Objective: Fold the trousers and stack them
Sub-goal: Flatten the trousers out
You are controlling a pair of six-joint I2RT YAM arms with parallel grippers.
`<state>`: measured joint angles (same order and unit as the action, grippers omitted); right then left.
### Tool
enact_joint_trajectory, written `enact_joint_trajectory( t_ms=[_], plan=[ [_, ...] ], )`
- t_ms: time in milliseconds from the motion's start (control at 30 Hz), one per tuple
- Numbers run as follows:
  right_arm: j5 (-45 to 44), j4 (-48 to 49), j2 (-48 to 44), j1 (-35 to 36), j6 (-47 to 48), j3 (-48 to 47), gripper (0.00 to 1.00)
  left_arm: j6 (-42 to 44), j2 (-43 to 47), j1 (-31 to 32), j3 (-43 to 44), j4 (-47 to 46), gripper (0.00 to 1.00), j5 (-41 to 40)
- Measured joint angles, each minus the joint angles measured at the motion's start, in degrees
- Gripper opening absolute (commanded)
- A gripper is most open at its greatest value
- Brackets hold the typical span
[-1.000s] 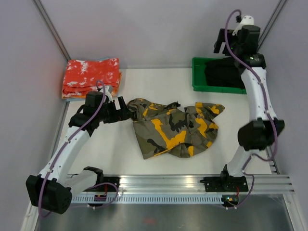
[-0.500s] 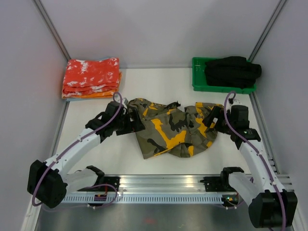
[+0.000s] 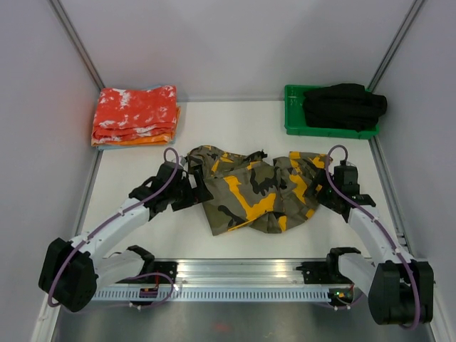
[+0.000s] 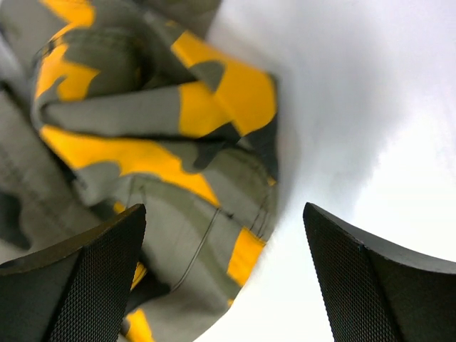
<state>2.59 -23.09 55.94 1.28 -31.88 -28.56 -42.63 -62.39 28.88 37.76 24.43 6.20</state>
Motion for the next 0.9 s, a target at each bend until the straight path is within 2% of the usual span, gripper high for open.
enact_joint_trajectory(
  t_ms=[167, 233, 300, 333, 500, 600, 633, 667, 700, 733, 767, 833, 867, 900],
  plan=[
    [-4.0, 3.34, 4.39, 0.0, -0.9, -0.17, 0.96, -0.61, -0.02, 0.02, -3.17, -4.17, 0.98, 1.42],
    [-3.98, 5.79, 5.95, 0.0, -1.44, 0.17, 0.87, -0.85, -0.22, 0.09, -4.0, -5.99, 0.97, 1.99],
    [-3.87, 8.2, 7.41, 0.0, -2.03, 0.79, 0.83, -1.01, -0.7, 0.13, -4.44, -8.33, 0.97, 2.54],
    [-3.78, 9.2, 8.04, 0.0, -2.36, 1.09, 0.77, -1.05, -1.05, 0.13, -4.61, -9.35, 0.96, 2.82],
    [-3.34, 12.35, 10.38, 0.0, -3.08, 1.55, 0.65, -1.36, -3.08, 0.13, -6.86, -15.8, 0.95, 2.99],
    [-3.26, 13.57, 10.97, 0.0, -2.71, 1.55, 0.38, -1.51, -4.96, 0.13, -7.91, -18.16, 0.93, 3.02],
    [-3.04, 13.84, 11.17, 0.0, -2.75, 1.55, 0.22, -1.49, -5.86, 0.13, -8.02, -18.91, 0.92, 3.02],
    [-2.84, 14.1, 11.34, -0.02, -2.54, 1.55, 0.14, -1.49, -6.73, 0.13, -8.04, -19.47, 0.87, 3.02],
    [-2.64, 14.29, 11.52, -0.07, -2.38, 1.55, 0.0, -1.51, -7.72, 0.13, -8.07, -20.31, 0.82, 3.02],
    [-2.43, 14.38, 11.56, -0.04, -2.19, 1.51, 0.0, -1.51, -8.48, 0.13, -8.07, -20.94, 0.75, 2.99],
    [-2.1, 14.23, 11.56, -0.04, -2.21, 1.33, 0.0, -1.53, -9.18, 0.13, -8.07, -21.62, 0.53, 3.06],
    [-1.18, 12.5, 11.5, -0.07, -1.84, -0.04, 0.0, -1.75, -9.88, 0.13, -8.09, -22.86, 0.38, 3.39],
    [-0.68, 10.86, 11.39, -0.04, -1.49, -1.64, 0.0, -1.79, -9.94, 0.13, -8.09, -23.47, 0.19, 3.54],
    [-0.15, 9.42, 10.91, -0.04, -1.07, -3.54, 0.0, -2.08, -9.81, 0.13, -8.04, -24.0, 0.06, 3.87]
  ],
)
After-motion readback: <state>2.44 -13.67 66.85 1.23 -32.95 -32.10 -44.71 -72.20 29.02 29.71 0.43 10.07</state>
